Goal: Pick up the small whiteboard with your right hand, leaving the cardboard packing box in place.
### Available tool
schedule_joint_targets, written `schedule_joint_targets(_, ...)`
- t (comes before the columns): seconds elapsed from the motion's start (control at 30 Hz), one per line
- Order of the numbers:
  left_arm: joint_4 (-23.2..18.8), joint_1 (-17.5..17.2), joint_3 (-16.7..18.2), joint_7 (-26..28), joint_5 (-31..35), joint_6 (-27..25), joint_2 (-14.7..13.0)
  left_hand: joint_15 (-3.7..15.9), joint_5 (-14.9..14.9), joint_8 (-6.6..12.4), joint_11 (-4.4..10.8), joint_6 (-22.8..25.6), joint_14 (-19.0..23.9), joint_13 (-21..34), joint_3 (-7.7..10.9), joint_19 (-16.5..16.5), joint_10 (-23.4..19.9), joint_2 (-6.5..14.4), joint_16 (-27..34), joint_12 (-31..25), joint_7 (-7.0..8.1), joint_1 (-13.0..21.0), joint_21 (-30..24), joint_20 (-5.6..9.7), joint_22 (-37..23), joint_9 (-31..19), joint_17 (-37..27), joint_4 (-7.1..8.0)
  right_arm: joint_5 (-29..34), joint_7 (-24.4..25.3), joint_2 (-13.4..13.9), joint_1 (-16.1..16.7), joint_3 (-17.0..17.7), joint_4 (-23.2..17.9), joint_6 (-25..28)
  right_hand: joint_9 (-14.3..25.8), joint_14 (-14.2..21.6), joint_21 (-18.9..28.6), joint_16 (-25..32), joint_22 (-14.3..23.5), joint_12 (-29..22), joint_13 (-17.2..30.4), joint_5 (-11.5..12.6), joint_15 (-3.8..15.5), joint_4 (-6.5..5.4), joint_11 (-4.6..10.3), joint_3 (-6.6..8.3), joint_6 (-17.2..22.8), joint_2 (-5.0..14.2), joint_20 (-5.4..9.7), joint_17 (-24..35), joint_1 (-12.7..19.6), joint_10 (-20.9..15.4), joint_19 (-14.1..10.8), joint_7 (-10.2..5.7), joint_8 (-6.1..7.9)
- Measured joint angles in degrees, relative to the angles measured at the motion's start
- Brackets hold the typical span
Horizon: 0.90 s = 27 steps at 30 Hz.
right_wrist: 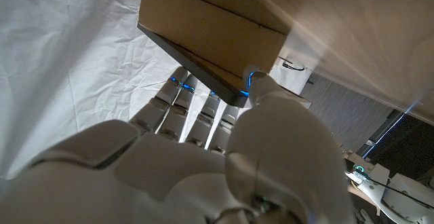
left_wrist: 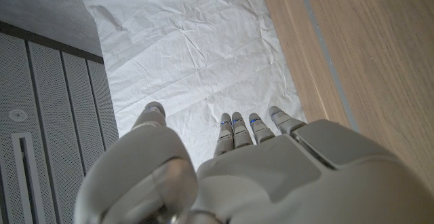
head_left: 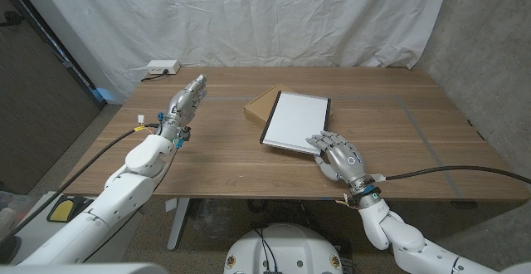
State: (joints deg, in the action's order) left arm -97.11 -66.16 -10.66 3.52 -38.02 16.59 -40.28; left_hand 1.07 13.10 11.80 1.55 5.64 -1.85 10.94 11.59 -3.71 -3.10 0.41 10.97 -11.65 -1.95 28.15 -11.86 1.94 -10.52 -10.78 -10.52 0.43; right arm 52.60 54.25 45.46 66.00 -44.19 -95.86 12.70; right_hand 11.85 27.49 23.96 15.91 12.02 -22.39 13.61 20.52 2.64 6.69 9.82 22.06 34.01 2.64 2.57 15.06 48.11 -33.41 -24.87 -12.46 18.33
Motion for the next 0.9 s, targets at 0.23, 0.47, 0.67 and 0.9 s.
schedule_joint_targets(0.23,0.01,0.11,-0.25,-0.05,0.13,0.07,0.05,0.00,0.00,0.00,0.00,0.00,0.00,0.00,-0.15,0.00,0.00,0.00,0.00,0.00,0.00,0.00,0.00,0.00,0.00,0.00,0.00,0.18,-0.14,1.73,0.24,0.03,0.25,0.11,-0.74,-0.30,1.22,0.66,0.00,0.14,-0.71,-0.34,-1.26,0.00,-0.25,-0.11,-0.23,3.17,1.57,0.20,0.26,-0.24,-1.54,-0.57,0.08,0.65)
schedule_joint_targets(0.47,-0.41,-0.16,-0.26,0.15,0.22,0.11,0.05,0.00,0.00,0.00,0.00,0.22,0.00,0.00,-0.15,0.00,0.00,0.00,0.00,0.00,0.22,0.00,0.00,0.00,0.00,0.00,0.00,0.18,-0.14,2.66,0.44,0.14,0.46,-0.05,-1.05,-0.46,1.90,1.01,0.00,0.12,-0.79,-0.49,-1.95,0.11,-0.25,0.00,-0.24,3.50,2.46,0.10,0.26,-0.66,-1.82,-1.10,0.41,0.81)
schedule_joint_targets(0.67,-0.86,-0.59,-0.24,0.44,0.25,0.11,-0.09,0.00,0.00,0.00,0.00,0.21,0.00,0.00,-0.15,0.00,0.00,0.00,0.00,0.00,0.22,0.00,0.00,0.00,0.00,0.00,0.00,0.18,0.15,2.88,0.30,-0.09,0.47,-0.09,-1.08,-0.58,2.83,1.51,0.00,0.41,-0.44,-1.07,-3.51,0.21,-0.96,0.13,-0.46,3.58,3.31,0.10,0.25,-0.89,-2.13,-1.49,0.49,0.81)
schedule_joint_targets(0.9,-1.26,-0.86,-0.05,0.69,0.26,0.11,-0.22,0.00,0.00,0.00,0.00,0.21,0.00,0.00,-0.15,0.00,0.00,0.00,0.00,0.00,0.22,0.00,0.00,0.00,0.00,0.00,0.00,0.18,0.41,3.18,0.02,-0.43,0.32,0.02,-1.24,-0.72,4.81,2.41,0.00,0.43,-0.22,-2.01,-5.31,0.33,-0.69,0.20,-0.19,3.93,3.59,0.06,-0.17,-0.73,-3.05,-2.59,0.84,0.80)
